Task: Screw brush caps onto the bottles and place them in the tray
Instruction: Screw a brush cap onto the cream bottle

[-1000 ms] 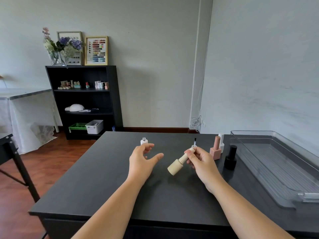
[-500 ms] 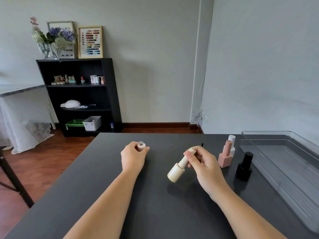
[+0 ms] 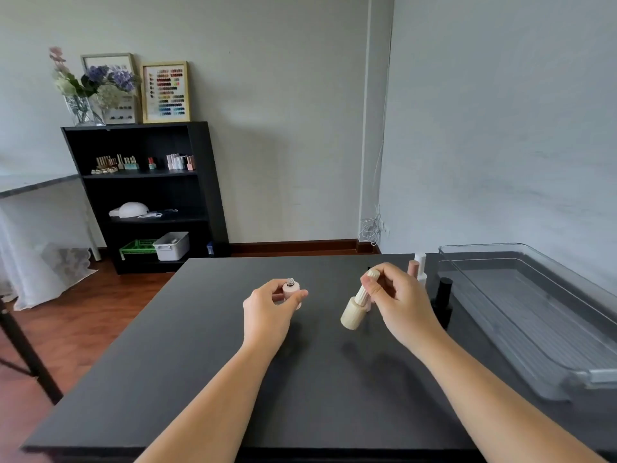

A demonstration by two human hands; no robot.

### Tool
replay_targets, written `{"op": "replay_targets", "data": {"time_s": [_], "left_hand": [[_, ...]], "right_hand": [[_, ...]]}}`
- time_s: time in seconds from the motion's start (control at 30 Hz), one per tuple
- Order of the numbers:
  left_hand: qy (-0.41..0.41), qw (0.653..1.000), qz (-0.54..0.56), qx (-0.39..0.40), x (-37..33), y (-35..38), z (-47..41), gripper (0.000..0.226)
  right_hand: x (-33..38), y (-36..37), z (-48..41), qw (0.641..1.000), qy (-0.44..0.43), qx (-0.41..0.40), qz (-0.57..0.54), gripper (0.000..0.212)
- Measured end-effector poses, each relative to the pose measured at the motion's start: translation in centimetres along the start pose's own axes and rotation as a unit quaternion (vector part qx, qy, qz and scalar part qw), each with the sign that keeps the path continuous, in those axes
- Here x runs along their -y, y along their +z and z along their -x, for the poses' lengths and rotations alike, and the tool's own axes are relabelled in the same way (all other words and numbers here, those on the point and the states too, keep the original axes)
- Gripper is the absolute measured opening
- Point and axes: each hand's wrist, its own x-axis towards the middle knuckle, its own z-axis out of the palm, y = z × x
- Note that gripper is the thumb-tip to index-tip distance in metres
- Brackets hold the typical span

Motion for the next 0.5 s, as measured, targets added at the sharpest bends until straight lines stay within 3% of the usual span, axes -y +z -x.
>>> {"op": "replay_targets", "data": {"time_s": [0.23,0.5], "left_hand": [[0.005,0.998,0.004,0.057,-0.4,-0.2,2.8,0.018],[0.016,0.998,0.011,0.064,0.2,-0.3,3.6,0.026]], "right_hand": [[-0.2,-5.0,-0.2,0.991,0.020,-0.054,0.117,0.014],[-1.2,-6.1,-1.0,0.973,0.050,-0.026,0.224,0.011]]}}
